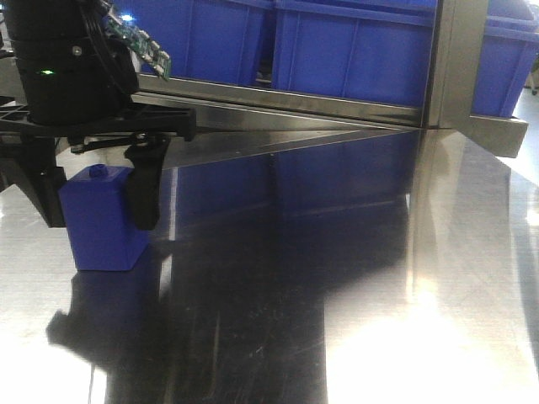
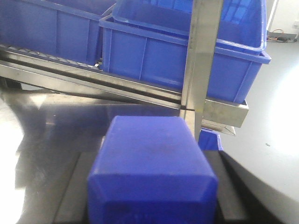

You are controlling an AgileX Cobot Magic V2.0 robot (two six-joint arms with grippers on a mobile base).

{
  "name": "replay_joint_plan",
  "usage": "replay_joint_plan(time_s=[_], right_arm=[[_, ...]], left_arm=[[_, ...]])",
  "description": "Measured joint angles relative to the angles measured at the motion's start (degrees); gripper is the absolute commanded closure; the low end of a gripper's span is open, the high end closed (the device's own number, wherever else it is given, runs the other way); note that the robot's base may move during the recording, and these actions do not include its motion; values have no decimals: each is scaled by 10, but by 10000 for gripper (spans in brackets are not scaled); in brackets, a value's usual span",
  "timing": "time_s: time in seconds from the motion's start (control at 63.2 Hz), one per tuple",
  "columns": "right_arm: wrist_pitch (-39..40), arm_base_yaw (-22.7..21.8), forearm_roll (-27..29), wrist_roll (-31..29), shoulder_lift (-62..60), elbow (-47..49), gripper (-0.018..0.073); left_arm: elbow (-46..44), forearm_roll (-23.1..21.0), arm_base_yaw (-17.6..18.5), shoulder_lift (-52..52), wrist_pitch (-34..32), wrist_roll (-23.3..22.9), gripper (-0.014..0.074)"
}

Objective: Pick and sort blue part to right shelf
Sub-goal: 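Lower the left gripper around the remaining blue part and close, then lift the blue part with the left gripper off the table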

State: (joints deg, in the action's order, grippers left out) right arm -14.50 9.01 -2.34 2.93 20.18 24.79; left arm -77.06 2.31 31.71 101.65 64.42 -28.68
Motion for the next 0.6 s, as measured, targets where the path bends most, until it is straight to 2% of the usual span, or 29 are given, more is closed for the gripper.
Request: replay_joint_plan(time_s=[0.253,0.475,0.554,0.601], right_arm=[[0,0,0,0,0,0,260],[0,0,0,0,0,0,260],[0,0,0,0,0,0,260],[0,0,0,0,0,0,260]], left_arm=[[0,0,0,-5,0,0,236],[1,-1,-1,-65,-3,2,272],[2,-2,-9,-93,-3,25,284],[4,-1,-14,-116,-3,55,284]])
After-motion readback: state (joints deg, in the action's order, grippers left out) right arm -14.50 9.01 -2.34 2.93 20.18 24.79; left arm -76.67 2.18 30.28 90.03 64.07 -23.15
